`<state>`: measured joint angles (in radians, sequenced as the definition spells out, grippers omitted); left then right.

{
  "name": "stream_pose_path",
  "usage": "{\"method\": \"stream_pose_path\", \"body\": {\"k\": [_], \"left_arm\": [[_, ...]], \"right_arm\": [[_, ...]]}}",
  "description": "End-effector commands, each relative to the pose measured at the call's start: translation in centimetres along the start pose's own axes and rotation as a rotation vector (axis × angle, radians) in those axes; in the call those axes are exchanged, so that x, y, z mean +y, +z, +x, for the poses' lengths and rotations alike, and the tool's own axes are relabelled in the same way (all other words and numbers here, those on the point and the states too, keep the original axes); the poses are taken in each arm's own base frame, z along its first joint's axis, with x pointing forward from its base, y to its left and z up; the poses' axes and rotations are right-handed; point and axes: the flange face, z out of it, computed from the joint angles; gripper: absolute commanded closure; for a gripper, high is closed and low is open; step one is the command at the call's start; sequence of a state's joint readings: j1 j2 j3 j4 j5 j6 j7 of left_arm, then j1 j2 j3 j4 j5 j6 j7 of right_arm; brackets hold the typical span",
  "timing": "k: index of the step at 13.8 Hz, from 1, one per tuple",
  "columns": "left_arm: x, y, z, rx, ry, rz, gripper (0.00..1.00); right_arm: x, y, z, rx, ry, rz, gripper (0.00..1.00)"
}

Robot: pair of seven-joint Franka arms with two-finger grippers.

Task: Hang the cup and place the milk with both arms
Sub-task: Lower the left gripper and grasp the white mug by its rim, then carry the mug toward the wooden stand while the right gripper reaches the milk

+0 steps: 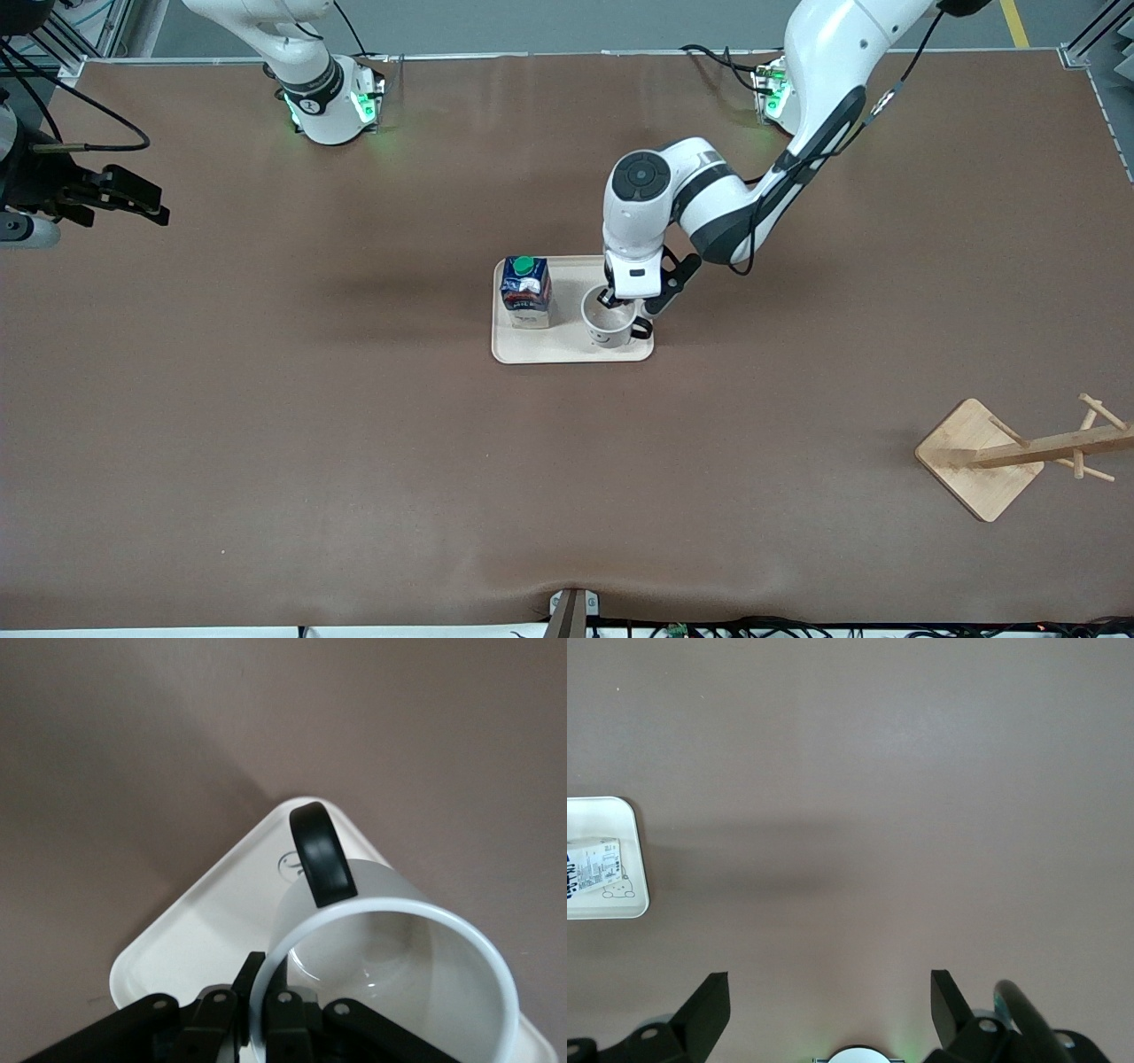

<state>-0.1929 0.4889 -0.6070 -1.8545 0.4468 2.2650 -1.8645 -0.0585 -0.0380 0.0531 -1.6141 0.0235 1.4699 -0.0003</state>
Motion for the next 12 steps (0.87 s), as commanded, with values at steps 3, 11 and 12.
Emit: {"method": "stream_pose_path", "body": {"k": [3,11,12], "left_arm": [[-0.3,-8.1,5.8,0.128,0.036,0.013,1.0],[-4.6,-17.9,19.7,0.168,0.294,0.128,1.0],[-6.1,-19.3,22.3,0.139,0.311,0.122,1.0]], "right_arm": [[-0.4,0.2,0.1,-0.018,-0.008,-0.006,0.0],[-6.1,0.4,-0.4,-0.023,0.01,-0.011,0.0],[-7.5,0.5,-0.5,-0.022,0.015,-0.014,0.0]]}}
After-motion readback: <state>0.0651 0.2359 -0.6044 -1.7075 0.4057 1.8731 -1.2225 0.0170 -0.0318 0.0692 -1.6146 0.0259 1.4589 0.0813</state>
